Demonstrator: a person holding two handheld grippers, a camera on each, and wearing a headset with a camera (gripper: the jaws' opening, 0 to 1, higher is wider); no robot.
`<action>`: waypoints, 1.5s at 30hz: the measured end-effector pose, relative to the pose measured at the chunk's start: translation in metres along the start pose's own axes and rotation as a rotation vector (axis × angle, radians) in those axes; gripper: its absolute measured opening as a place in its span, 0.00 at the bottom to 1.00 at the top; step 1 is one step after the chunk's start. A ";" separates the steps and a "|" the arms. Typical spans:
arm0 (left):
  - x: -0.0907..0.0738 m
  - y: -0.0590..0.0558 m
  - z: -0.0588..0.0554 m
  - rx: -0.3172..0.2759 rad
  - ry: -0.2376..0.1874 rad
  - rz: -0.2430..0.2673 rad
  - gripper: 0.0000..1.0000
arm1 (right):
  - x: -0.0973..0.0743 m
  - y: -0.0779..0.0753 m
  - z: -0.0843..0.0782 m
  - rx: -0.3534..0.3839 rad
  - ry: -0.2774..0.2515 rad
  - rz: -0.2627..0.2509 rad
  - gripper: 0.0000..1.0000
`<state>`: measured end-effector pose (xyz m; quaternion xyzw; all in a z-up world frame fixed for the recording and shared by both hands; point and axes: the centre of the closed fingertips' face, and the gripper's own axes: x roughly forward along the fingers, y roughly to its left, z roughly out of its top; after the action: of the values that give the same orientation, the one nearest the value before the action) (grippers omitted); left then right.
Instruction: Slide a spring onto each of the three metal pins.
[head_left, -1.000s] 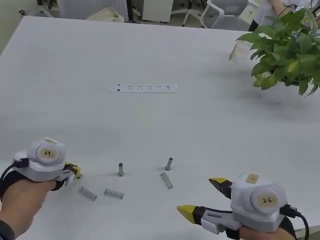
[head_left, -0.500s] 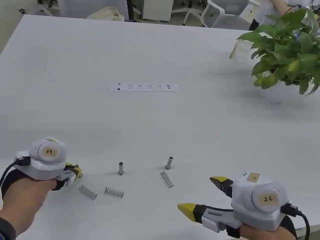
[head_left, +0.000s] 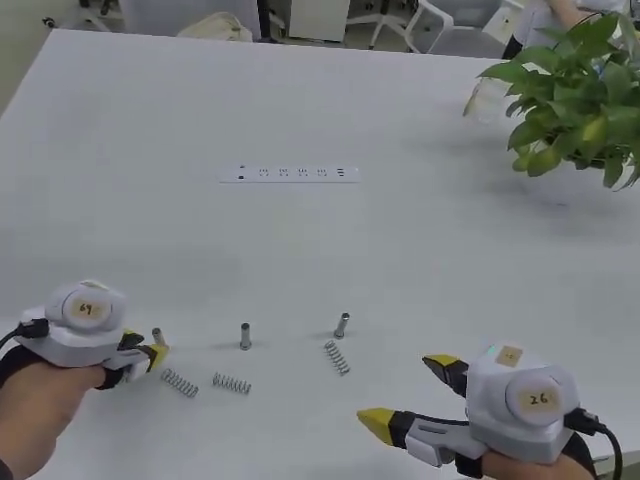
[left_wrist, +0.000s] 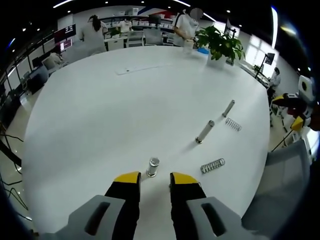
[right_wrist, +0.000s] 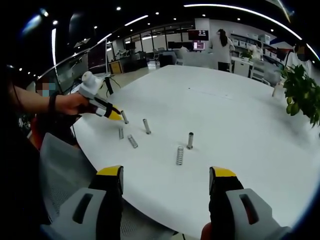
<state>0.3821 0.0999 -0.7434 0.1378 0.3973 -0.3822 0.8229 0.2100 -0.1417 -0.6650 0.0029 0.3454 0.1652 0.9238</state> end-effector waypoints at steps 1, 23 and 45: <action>-0.001 0.000 -0.001 0.001 0.000 -0.001 0.17 | 0.000 0.000 0.000 0.000 0.000 0.000 0.69; -0.049 0.005 -0.025 0.009 -0.083 0.005 0.27 | 0.008 0.009 -0.001 -0.019 0.006 0.029 0.69; -0.070 -0.004 -0.029 0.175 -0.052 -0.027 0.38 | 0.006 0.011 -0.007 -0.021 0.014 0.034 0.68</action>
<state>0.3358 0.1493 -0.7088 0.1938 0.3427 -0.4298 0.8125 0.2070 -0.1306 -0.6729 -0.0020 0.3500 0.1847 0.9183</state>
